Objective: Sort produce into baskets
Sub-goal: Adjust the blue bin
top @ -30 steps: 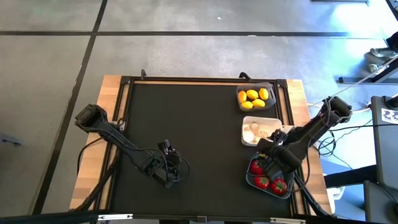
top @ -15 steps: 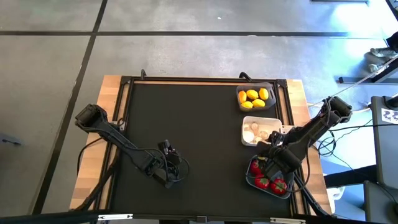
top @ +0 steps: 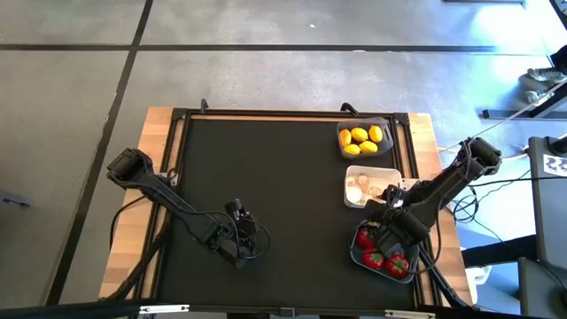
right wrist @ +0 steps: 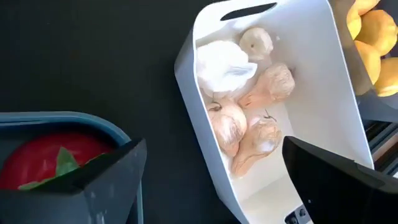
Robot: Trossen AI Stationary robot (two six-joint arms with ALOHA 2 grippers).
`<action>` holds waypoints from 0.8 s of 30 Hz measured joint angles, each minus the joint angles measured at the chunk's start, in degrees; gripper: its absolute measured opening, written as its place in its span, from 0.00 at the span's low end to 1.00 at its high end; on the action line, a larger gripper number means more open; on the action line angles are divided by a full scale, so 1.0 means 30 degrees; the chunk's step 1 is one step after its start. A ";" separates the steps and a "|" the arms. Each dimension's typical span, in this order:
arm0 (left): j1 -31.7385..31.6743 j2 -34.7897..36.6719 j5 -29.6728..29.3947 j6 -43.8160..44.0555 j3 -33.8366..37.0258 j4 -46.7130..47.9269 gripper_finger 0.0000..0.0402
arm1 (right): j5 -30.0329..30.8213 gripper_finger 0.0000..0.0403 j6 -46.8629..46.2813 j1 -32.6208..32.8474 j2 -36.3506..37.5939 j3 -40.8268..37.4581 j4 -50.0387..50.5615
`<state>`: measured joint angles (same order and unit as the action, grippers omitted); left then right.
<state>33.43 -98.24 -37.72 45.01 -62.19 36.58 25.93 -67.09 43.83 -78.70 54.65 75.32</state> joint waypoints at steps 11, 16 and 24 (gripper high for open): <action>0.0000 0.0000 -0.0005 0.0000 0.0000 -0.0004 0.75 | -0.2112 0.93 -0.0185 0.0022 -0.0058 -0.1412 -0.0440; 0.0000 0.0000 -0.0005 0.0004 0.0000 -0.0004 0.75 | -0.2324 0.93 0.1545 0.0007 -0.0058 -0.1392 -0.1631; 0.0000 0.0000 0.0000 0.0000 0.0000 -0.0007 0.75 | -0.2535 0.93 0.4497 0.0022 -0.0058 -0.1392 -0.5102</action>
<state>33.43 -98.24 -37.72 45.01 -62.19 36.56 18.33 -53.60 43.90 -78.87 50.48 60.02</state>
